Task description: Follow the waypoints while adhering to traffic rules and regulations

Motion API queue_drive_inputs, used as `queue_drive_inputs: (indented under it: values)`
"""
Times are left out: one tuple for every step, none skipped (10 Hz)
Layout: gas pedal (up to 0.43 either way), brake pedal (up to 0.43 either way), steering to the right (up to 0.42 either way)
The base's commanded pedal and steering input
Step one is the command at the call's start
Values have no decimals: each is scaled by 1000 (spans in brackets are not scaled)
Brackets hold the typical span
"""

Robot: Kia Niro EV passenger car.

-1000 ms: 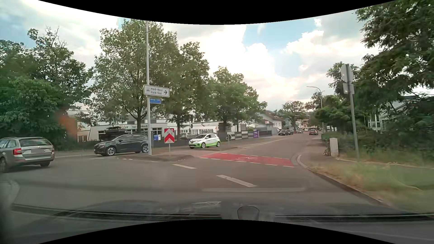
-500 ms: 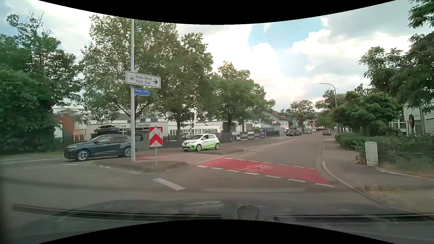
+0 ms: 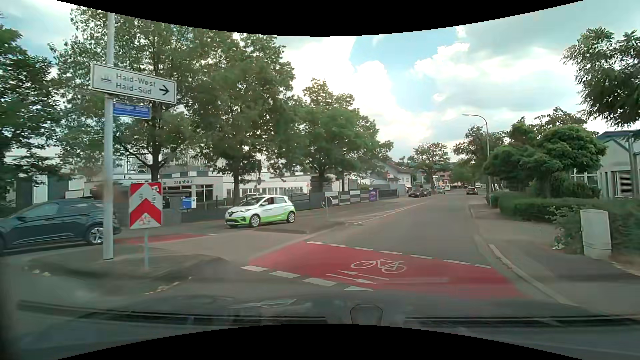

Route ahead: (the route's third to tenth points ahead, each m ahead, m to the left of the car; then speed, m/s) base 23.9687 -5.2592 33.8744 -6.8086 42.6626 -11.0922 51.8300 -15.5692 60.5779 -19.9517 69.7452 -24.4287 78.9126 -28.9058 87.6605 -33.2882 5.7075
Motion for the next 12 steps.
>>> queue_drive_inputs:
  values:
    - [118,0,125]
    - [118,0,126]
    - [169,0,127]
    - [169,0,127]
    - [169,0,129]
    - [169,0,134]
    - [169,0,138]
    - [169,0,141]
    - [169,0,143]
    - [177,0,143]
    - [189,0,143]
    - [189,0,140]
